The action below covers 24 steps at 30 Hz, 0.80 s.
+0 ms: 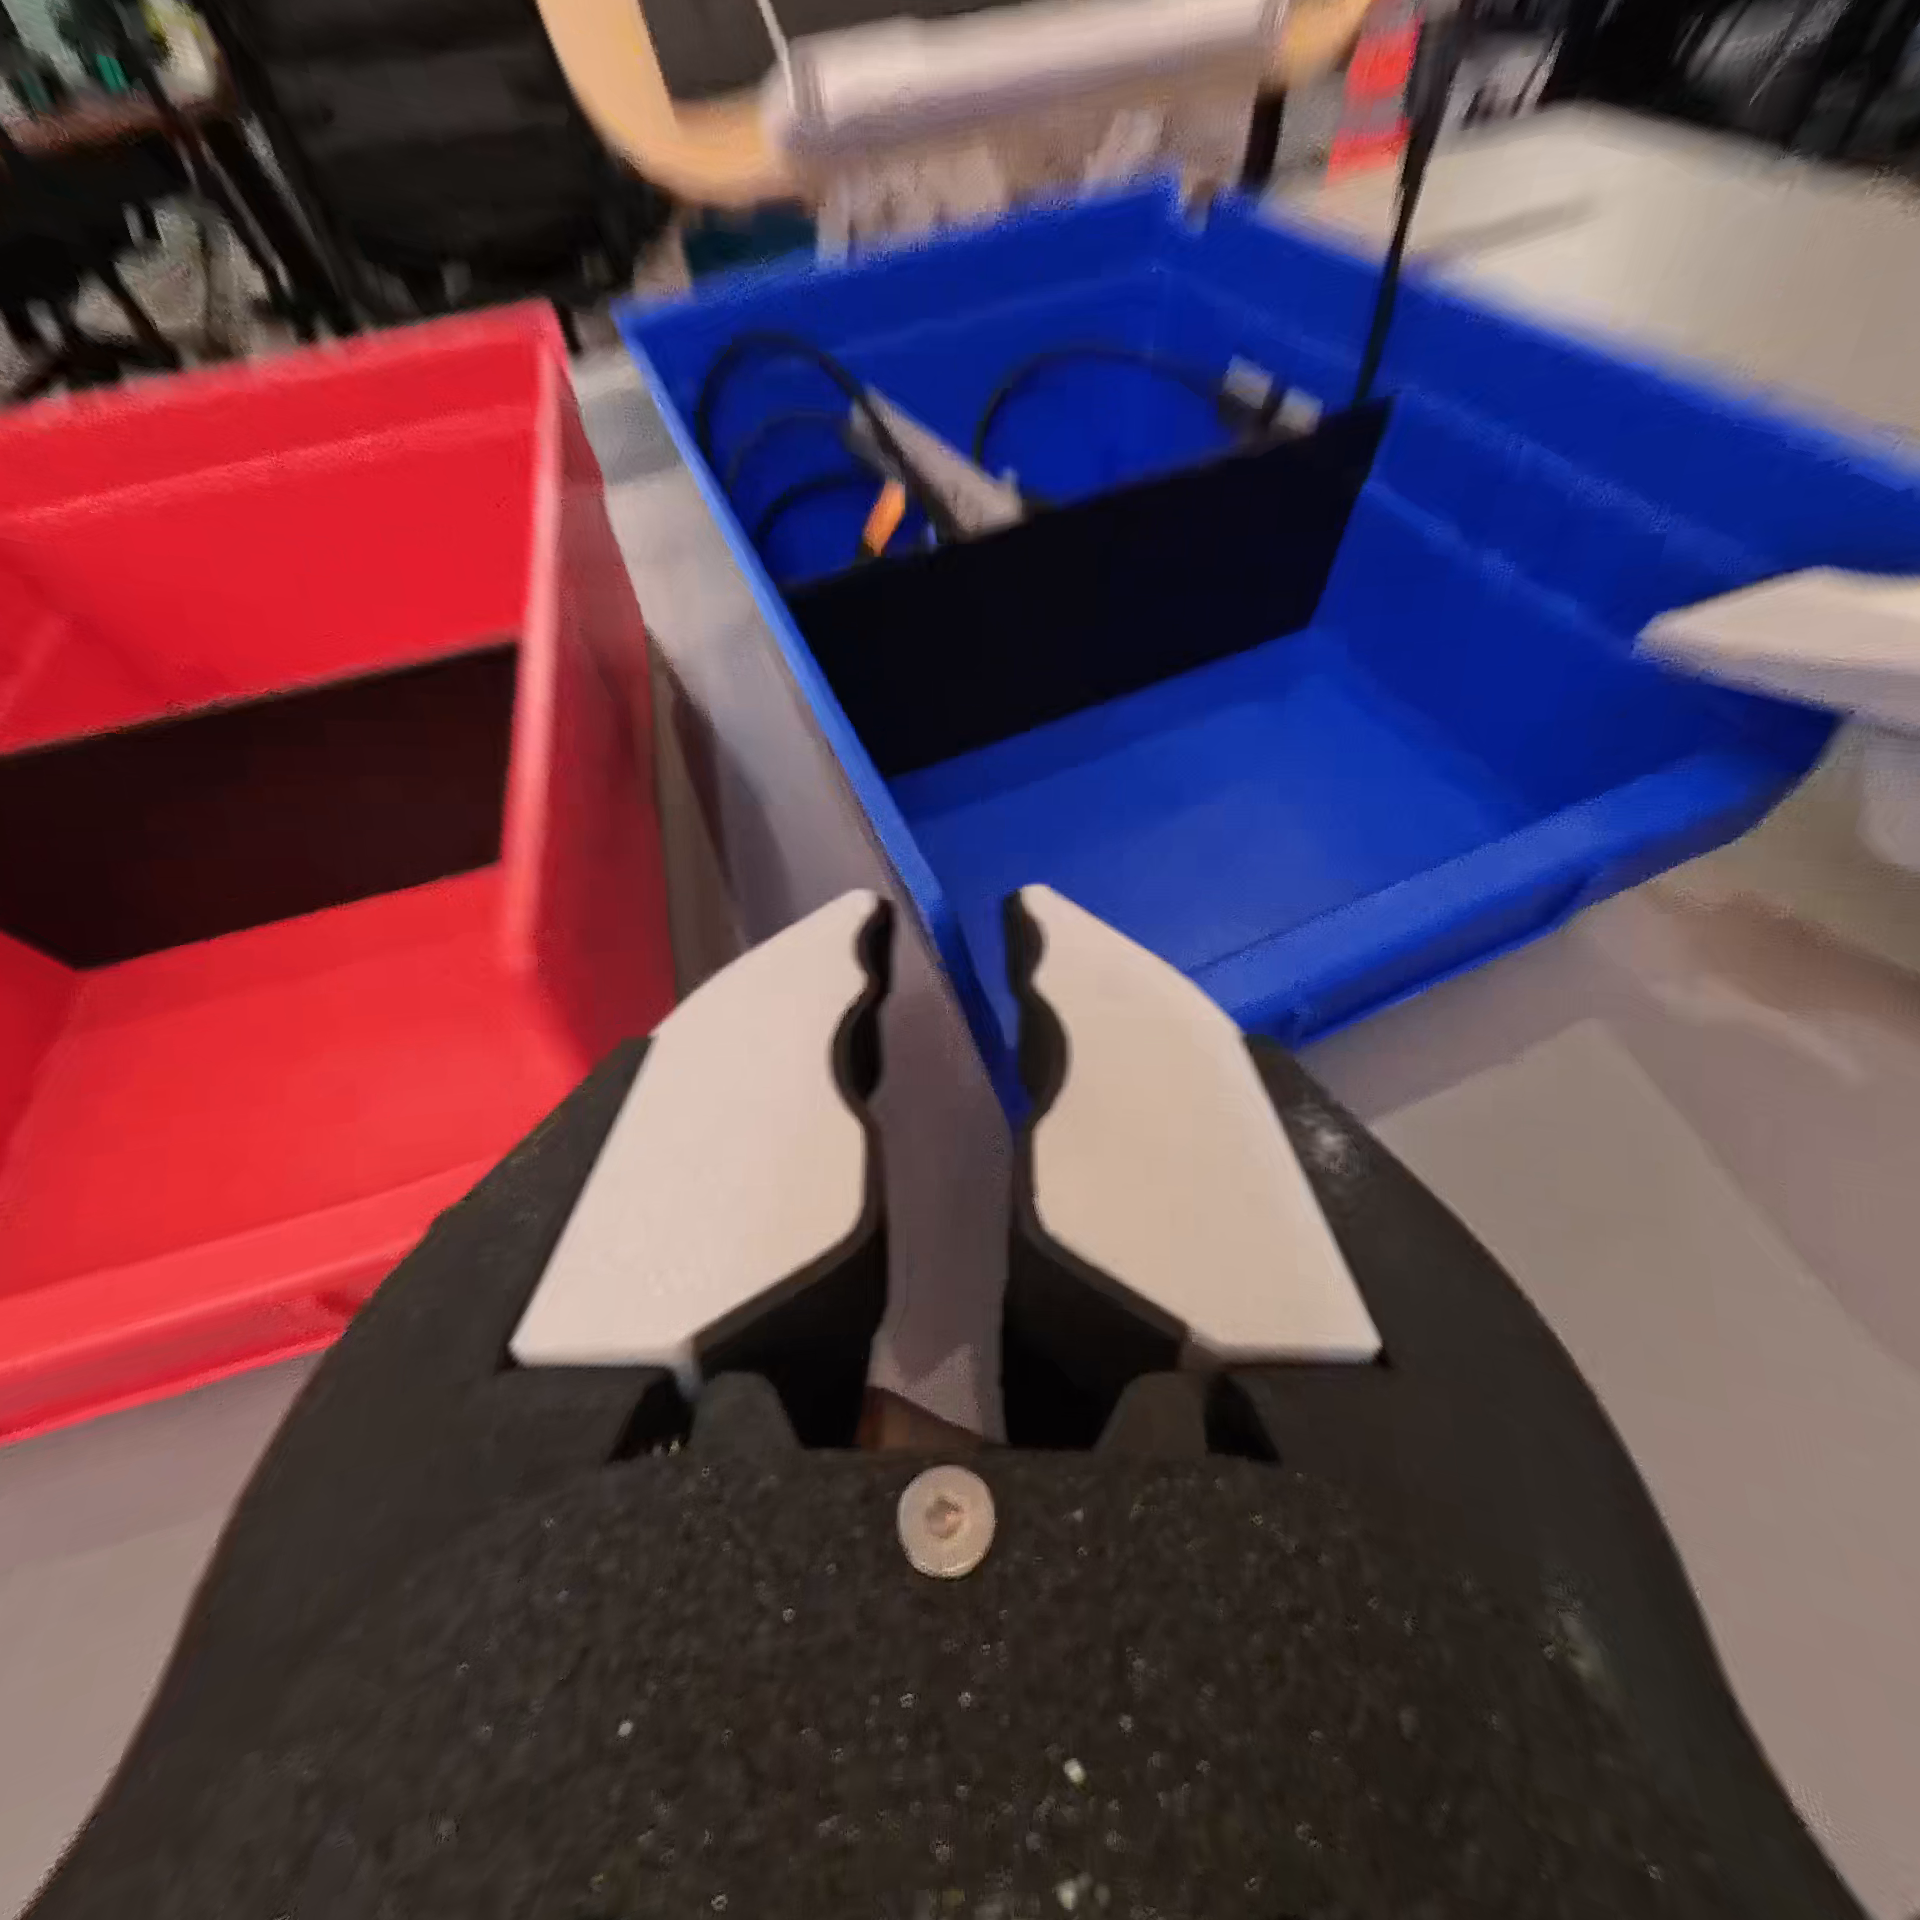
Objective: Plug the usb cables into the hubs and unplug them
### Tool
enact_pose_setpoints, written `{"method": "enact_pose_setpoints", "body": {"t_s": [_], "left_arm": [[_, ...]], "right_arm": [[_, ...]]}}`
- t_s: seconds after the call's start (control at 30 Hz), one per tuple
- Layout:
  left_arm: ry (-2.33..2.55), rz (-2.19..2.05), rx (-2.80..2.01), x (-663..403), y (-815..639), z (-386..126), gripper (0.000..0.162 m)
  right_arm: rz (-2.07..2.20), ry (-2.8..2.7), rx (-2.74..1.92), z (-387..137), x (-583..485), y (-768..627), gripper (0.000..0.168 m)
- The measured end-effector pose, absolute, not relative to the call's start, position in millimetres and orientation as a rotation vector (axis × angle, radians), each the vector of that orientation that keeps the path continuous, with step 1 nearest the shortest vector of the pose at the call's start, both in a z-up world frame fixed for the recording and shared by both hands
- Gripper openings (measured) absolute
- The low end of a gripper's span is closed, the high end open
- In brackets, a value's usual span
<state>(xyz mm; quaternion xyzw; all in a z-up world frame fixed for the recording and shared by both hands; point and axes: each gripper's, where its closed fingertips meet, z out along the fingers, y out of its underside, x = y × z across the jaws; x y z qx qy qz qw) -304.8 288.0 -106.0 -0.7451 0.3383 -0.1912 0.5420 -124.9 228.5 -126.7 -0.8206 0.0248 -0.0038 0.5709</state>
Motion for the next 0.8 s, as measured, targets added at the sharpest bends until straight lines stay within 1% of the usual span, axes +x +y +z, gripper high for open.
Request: {"method": "enact_pose_setpoints", "body": {"t_s": [0.1,0.13,0.17,0.2,0.23,0.3,0.33,0.43,0.57,0.63,0.7,0.8], "left_arm": [[0.585,-0.556,-1.583,-364.5,293.9,-42.1,0.020],[0.492,-0.563,-1.568,-395.8,303.8,-30.8,0.023],[0.404,-0.555,-1.593,-430.2,317.6,-30.6,0.022],[0.336,-0.537,-1.652,-464.2,332.7,-40.8,0.023],[0.290,-0.516,-1.725,-494.6,346.6,-57.2,0.028],[0.252,-0.495,-1.850,-536.0,366.3,-89.1,0.044],[0.278,-0.491,-1.892,-545.1,372.5,-99.6,0.046],[0.396,-0.362,-1.930,-555.9,392.7,-115.5,0.046],[0.454,-0.354,-1.891,-538.3,420.7,-116.6,0.040],[0.442,-0.347,-1.874,-532.3,435.8,-115.3,0.032],[0.433,-0.398,-1.867,-524.2,443.8,-117.9,0.004],[0.412,-0.464,-1.867,-517.4,448.1,-118.7,0.003]], "right_arm": [[0.094,-0.001,-1.874,-116.2,-123.6,213.6,0.020],[0.093,-0.004,-1.853,-113.3,-117.6,208.2,0.021],[0.108,-0.010,-1.833,-110.2,-114.0,204.4,0.027],[0.138,-0.008,-1.823,-107.8,-112.0,201.8,0.028],[0.166,0.005,-1.816,-106.0,-110.0,200.3,0.030],[0.199,0.041,-1.802,-104.6,-106.1,198.4,0.031],[0.197,0.058,-1.797,-104.4,-104.0,197.1,0.029],[0.140,0.040,-1.804,-106.4,-101.9,190.9,0.028],[0.052,-0.004,-1.772,-100.2,-100.2,179.1,0.027],[0.026,-0.040,-1.755,-97.1,-103.7,173.1,0.027],[0.004,-0.103,-1.743,-95.7,-113.3,168.0,0.027],[-0.029,-0.224,-1.732,-97.2,-140.3,162.4,0.027]]}}
